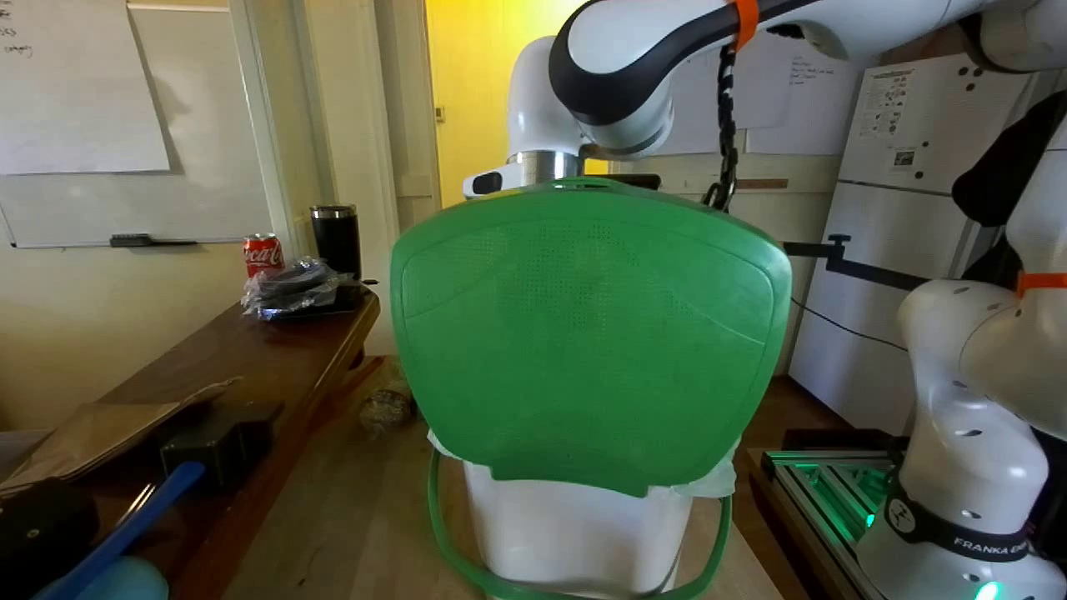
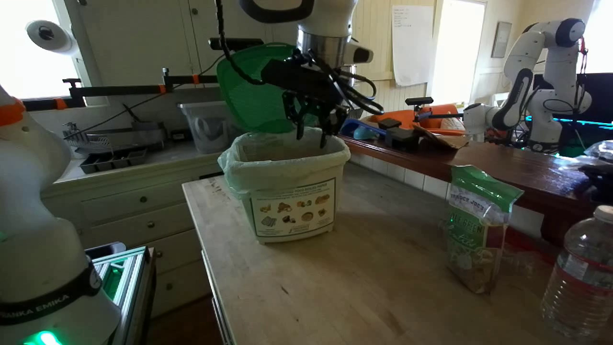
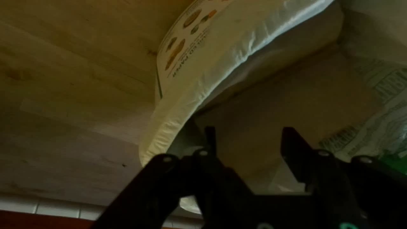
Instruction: Wipe the table with the tissue, then throw it in the bin, and finally close the bin
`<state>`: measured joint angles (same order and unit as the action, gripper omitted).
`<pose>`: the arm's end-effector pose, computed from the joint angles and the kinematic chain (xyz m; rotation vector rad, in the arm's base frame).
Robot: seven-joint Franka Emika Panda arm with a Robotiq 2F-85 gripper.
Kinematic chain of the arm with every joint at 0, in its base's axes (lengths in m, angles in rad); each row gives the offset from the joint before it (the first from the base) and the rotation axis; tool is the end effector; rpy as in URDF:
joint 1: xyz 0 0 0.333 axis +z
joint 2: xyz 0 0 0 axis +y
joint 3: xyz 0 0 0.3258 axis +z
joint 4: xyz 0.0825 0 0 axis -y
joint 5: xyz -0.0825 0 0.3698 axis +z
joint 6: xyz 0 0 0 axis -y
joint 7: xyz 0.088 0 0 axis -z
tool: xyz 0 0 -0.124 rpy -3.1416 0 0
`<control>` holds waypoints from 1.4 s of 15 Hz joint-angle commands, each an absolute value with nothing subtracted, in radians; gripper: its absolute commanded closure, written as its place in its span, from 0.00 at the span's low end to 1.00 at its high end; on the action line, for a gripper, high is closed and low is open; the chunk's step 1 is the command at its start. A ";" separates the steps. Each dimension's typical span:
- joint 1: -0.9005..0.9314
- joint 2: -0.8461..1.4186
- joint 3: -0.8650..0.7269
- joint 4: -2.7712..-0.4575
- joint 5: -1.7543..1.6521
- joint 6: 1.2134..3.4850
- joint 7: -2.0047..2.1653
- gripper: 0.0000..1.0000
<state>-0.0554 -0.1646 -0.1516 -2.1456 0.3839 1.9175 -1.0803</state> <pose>0.4786 -0.0698 0.4724 -2.6018 -0.9972 -0.2473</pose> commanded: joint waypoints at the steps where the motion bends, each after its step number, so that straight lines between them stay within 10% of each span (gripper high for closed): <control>1: -0.066 -0.200 -0.171 -2.141 0.406 1.898 -1.088 0.12; 3: -0.066 -0.207 -0.180 -2.137 0.421 1.897 -1.076 0.00; 21: -0.083 -0.192 -0.216 -1.840 0.469 1.797 -0.655 0.00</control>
